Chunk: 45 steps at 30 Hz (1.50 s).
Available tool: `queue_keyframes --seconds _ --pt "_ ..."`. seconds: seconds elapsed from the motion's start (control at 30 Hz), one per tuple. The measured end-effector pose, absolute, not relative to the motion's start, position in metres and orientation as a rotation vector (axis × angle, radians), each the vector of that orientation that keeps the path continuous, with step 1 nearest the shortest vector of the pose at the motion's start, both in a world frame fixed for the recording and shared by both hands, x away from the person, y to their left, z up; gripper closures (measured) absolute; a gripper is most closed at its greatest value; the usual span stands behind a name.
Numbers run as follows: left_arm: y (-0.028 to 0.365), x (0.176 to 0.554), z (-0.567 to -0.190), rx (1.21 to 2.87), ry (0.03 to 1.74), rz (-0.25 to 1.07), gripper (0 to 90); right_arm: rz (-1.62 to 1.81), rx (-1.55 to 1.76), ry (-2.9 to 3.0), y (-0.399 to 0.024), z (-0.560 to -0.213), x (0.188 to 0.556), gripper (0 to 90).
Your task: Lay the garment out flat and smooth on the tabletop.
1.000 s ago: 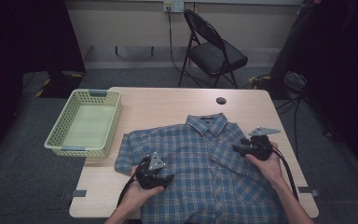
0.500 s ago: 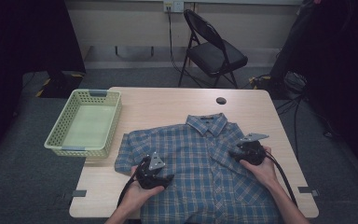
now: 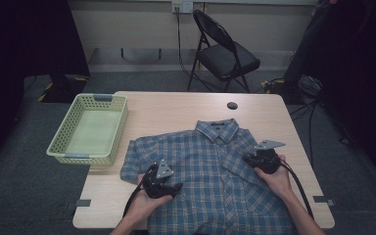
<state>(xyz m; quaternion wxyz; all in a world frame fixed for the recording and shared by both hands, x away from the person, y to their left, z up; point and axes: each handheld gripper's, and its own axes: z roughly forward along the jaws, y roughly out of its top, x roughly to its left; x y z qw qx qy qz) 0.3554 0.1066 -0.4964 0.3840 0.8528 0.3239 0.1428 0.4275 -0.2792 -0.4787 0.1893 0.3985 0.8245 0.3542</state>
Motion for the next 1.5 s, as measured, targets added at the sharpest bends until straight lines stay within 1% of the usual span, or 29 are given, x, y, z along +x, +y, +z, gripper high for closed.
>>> queue_keyframes --seconds 0.1,0.17,0.5,0.73,1.07,1.5 --pt "0.105 0.357 -0.496 2.171 0.838 0.368 33.2 1.071 1.156 2.314 -0.286 -0.477 0.429 85.5" --pt "0.105 0.357 -0.497 2.169 0.836 0.369 33.2 1.088 1.163 2.312 -0.288 -0.475 0.429 86.5" --pt "0.104 0.357 -0.497 2.166 0.844 0.372 33.0 1.123 1.157 2.311 -0.286 -0.467 0.423 86.9" --pt "0.105 0.357 -0.497 2.165 0.838 0.371 33.0 1.171 1.170 2.271 -0.292 -0.456 0.417 87.0" --pt "0.105 0.357 -0.497 2.162 0.838 0.372 32.9 1.245 1.247 2.129 -0.324 -0.437 0.409 87.2" --pt "0.106 0.357 -0.498 2.158 0.838 0.374 32.9 1.241 1.287 2.000 -0.356 -0.422 0.399 87.3"
